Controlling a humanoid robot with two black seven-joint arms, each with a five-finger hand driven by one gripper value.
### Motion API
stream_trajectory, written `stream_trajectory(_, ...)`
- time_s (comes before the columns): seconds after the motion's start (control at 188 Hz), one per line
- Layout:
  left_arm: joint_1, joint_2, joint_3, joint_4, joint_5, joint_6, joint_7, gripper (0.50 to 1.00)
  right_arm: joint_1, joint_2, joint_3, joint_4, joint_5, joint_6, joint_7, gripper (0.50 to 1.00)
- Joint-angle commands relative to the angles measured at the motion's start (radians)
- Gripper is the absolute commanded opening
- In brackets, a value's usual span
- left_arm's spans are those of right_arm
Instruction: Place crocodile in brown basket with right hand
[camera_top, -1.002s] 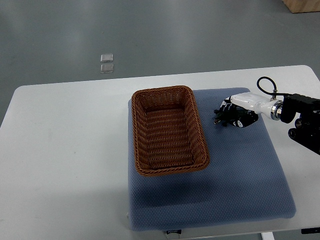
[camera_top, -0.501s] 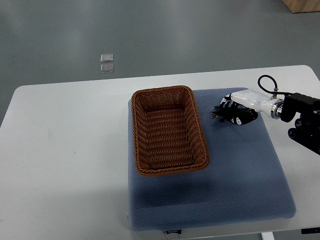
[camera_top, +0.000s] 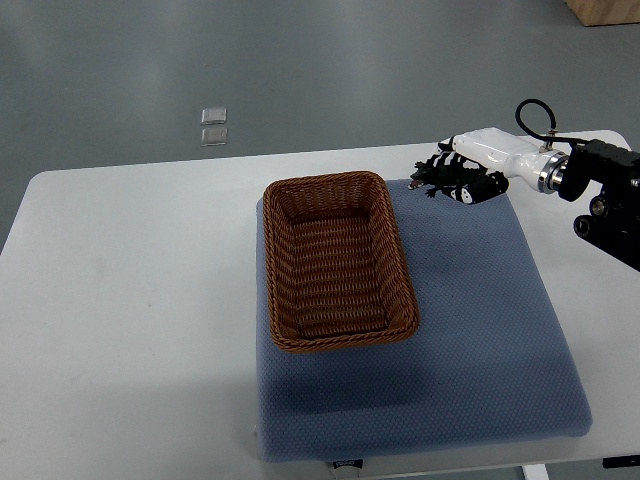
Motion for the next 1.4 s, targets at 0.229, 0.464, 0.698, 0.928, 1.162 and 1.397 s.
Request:
stream_trajectory(0.229,0.000,0.000,0.000,0.000,0.000,0.000,0.000,1.000,0.061,0.090,-0.011,0.086,-0.008,-0.005,0.018,0.500)
stream_trajectory(0.464,0.000,0.000,0.000,0.000,-0.001,0.000,0.000,1.000,0.061,0.191,-0.021,0.087,-0.014,-0.007,0.018,0.500)
stream_trajectory(0.698,0.000,0.000,0.000,0.000,0.000,0.000,0.000,1.000,0.054,0.222,-0.113,0.086,-0.017,-0.024,0.018,0.500)
stream_trajectory(0.928,0.000,0.000,0.000,0.000,0.000,0.000,0.000,1.000,0.041,0.222,-0.136,0.083,-0.017,-0.063,0.018,0.686)
stream_trajectory(1.162,0.000,0.000,0.000,0.001,-0.001,0.000,0.000,1.000,0.034,0.222,-0.135,0.076,-0.015,-0.088,0.018,0.899)
stream_trajectory(1.397,0.000,0.000,0.000,0.001,0.000,0.000,0.000,1.000,0.031,0.202,-0.110,0.069,0.003,-0.093,0.015,0.915)
